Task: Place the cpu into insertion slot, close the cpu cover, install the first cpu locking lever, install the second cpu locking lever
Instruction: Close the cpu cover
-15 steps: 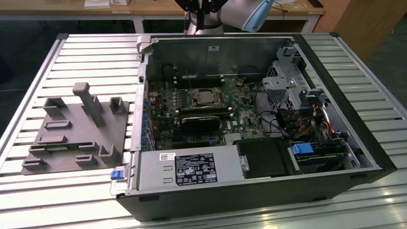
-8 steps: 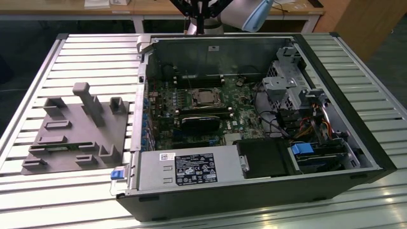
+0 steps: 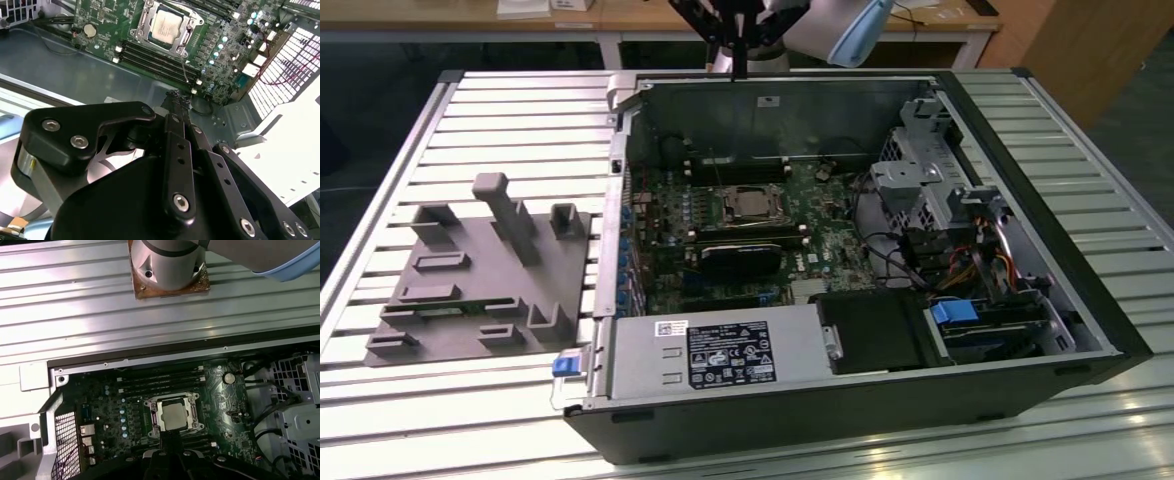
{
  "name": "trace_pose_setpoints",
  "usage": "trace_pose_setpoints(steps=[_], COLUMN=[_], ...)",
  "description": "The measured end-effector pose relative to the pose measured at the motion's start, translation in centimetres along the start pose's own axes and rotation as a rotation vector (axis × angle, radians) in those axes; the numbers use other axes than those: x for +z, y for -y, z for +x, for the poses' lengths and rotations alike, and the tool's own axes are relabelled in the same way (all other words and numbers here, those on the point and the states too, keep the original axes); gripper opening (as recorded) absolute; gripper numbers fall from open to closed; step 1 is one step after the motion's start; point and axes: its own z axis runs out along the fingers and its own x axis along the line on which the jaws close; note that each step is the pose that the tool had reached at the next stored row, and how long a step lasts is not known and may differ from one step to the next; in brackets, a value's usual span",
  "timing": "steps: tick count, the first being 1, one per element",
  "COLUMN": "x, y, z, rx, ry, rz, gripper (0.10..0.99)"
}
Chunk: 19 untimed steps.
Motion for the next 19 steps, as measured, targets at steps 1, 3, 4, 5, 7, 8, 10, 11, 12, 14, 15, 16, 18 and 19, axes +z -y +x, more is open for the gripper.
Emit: trace_pose_setpoints(steps=[1, 3, 4, 5, 7, 8, 10, 11, 12, 14, 15, 16, 18, 19], x=[0.11, 0.31, 0.40, 0.48, 0.62, 0.69, 0.82, 0.91, 1.00, 1.26, 1.58, 1.74, 2.09, 2.27], y=[0.02, 0.05, 0.06, 0.07, 0.09, 0.10, 0.13, 0.14, 0.15, 0.18, 0.23, 0.26, 0.31, 0.34], z=[0.00, 0.01, 0.01, 0.02, 0.02, 0.03, 0.03, 0.04, 0.04, 0.05, 0.06, 0.07, 0.08, 0.09], rx=[0.000, 0.000, 0.000, 0.000, 0.000, 0.000, 0.000, -0.001, -0.001, -0.001, -0.001, -0.001, -0.001, -0.001], ry=[0.0000, -0.0001, -0.0001, 0.0000, 0.0002, 0.0004, 0.0011, 0.0014, 0.0014, 0.0015, 0.0016, 0.0016, 0.0016, 0.0015], rz=[0.000, 0.000, 0.000, 0.000, 0.002, 0.003, 0.006, 0.008, 0.009, 0.010, 0.011, 0.011, 0.011, 0.011], gripper=[0.106, 0.106, 0.106, 0.106, 0.106, 0.106, 0.106, 0.106, 0.106, 0.106, 0.106, 0.106, 0.106, 0.106])
